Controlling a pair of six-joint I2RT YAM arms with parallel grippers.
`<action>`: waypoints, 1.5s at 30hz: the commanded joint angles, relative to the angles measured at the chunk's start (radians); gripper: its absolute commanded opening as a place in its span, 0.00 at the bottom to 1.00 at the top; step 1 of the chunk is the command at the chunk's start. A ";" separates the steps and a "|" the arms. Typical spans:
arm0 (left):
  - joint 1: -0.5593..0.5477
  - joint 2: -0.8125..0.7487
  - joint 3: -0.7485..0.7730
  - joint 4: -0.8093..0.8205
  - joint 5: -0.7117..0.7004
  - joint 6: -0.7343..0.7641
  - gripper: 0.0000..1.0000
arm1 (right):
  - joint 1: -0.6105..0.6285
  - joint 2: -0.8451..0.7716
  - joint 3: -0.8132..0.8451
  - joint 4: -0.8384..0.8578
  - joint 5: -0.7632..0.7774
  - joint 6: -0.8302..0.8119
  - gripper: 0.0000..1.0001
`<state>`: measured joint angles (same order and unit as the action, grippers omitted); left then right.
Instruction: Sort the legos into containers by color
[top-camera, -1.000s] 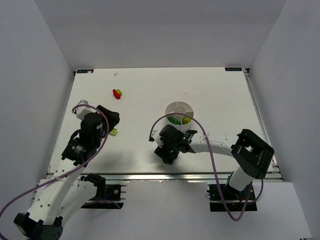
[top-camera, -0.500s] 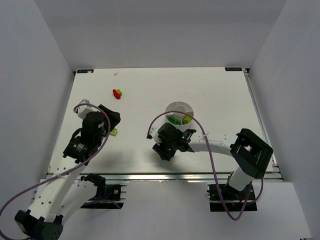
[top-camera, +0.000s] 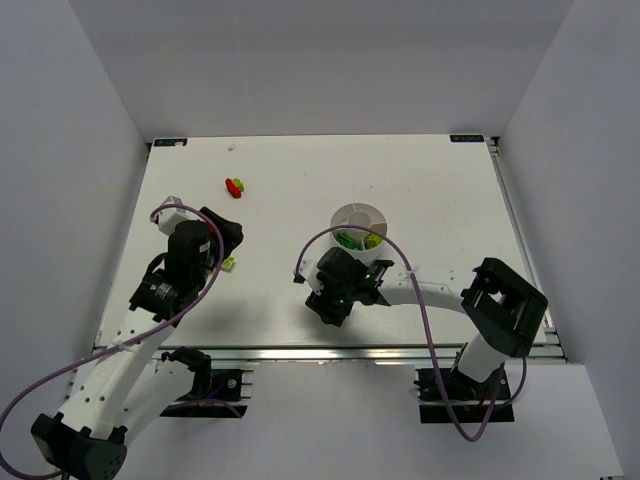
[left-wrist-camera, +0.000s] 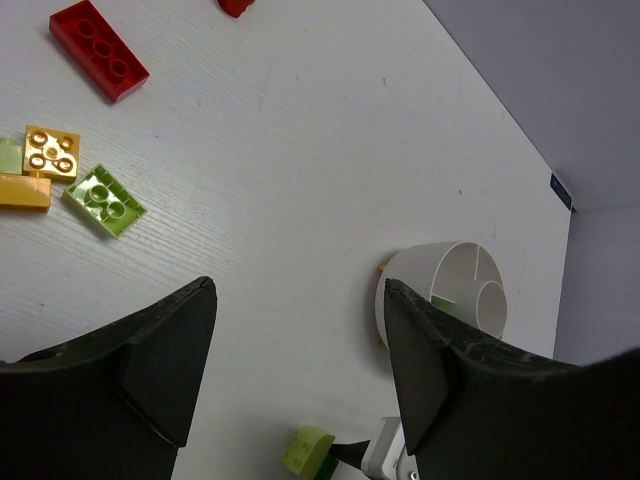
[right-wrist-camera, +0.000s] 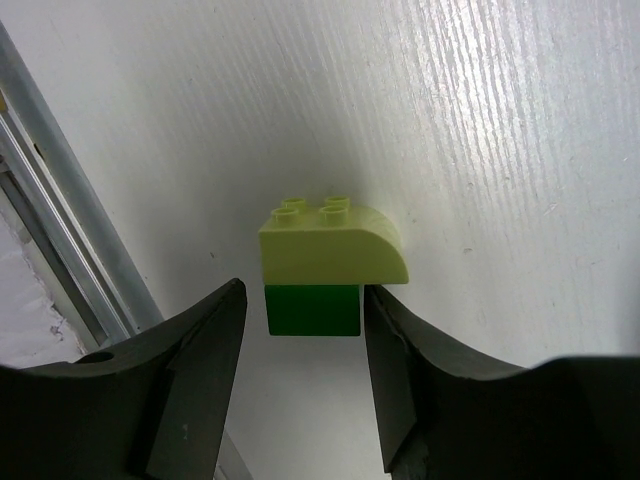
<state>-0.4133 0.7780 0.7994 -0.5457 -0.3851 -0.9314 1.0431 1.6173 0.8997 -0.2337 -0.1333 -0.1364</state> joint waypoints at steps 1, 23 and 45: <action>0.007 -0.003 0.031 0.012 -0.001 0.014 0.77 | 0.006 -0.017 -0.008 0.013 -0.016 -0.032 0.56; 0.007 -0.003 0.026 0.023 0.012 0.011 0.77 | 0.006 0.000 -0.041 0.039 0.008 -0.034 0.28; 0.007 0.038 -0.058 0.280 0.362 0.039 0.59 | -0.098 -0.279 -0.007 -0.013 -0.334 -0.419 0.00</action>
<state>-0.4110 0.8059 0.7704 -0.3767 -0.1696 -0.9100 0.9928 1.4090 0.8551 -0.2184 -0.3000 -0.3908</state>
